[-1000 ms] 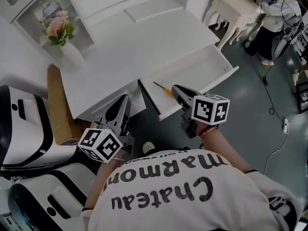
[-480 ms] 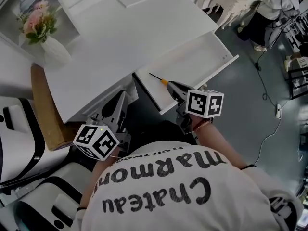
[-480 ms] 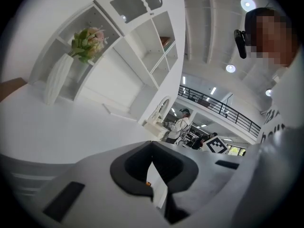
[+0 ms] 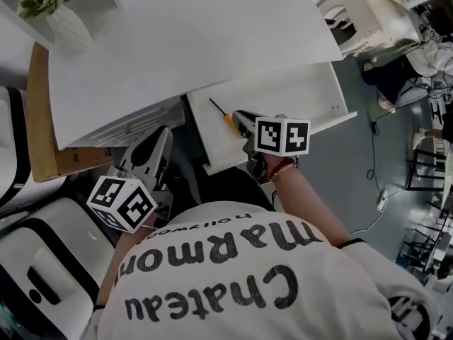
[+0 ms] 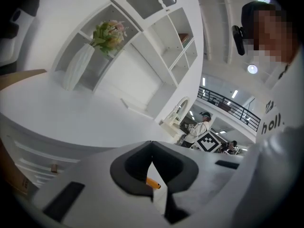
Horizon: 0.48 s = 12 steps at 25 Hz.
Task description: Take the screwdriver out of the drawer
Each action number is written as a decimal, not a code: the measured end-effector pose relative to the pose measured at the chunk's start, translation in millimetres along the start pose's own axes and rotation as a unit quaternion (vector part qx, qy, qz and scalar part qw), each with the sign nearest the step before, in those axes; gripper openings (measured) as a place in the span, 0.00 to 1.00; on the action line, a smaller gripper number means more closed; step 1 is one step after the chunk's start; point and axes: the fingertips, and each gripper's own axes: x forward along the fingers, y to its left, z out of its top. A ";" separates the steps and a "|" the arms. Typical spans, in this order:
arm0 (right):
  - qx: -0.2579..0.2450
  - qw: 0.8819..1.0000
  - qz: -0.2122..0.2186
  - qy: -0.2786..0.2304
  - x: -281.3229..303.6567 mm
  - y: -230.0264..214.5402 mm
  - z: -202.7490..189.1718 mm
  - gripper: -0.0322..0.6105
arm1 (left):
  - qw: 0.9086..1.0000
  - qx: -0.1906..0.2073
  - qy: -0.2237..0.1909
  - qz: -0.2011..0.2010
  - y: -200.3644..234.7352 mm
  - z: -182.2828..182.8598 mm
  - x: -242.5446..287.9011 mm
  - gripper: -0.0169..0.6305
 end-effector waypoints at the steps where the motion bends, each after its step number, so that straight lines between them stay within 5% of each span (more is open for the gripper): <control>1: -0.030 0.999 -0.001 0.015 4.5 -5.9 3.4 0.11 | 1.000 -0.006 -0.006 0.012 -0.3 -1.7 3.0 0.06; 5: -0.142 0.986 0.005 0.083 24.6 -27.2 6.0 0.11 | 0.998 -0.024 -0.037 0.055 -2.0 -0.2 14.8 0.06; 9: -0.184 0.972 0.021 0.142 45.2 -44.1 -1.3 0.14 | 0.993 -0.034 -0.065 0.090 0.0 6.3 22.8 0.06; 12: -0.209 0.958 0.040 0.195 57.6 -50.8 -13.0 0.32 | 0.989 -0.042 -0.085 0.117 0.6 7.9 22.4 0.06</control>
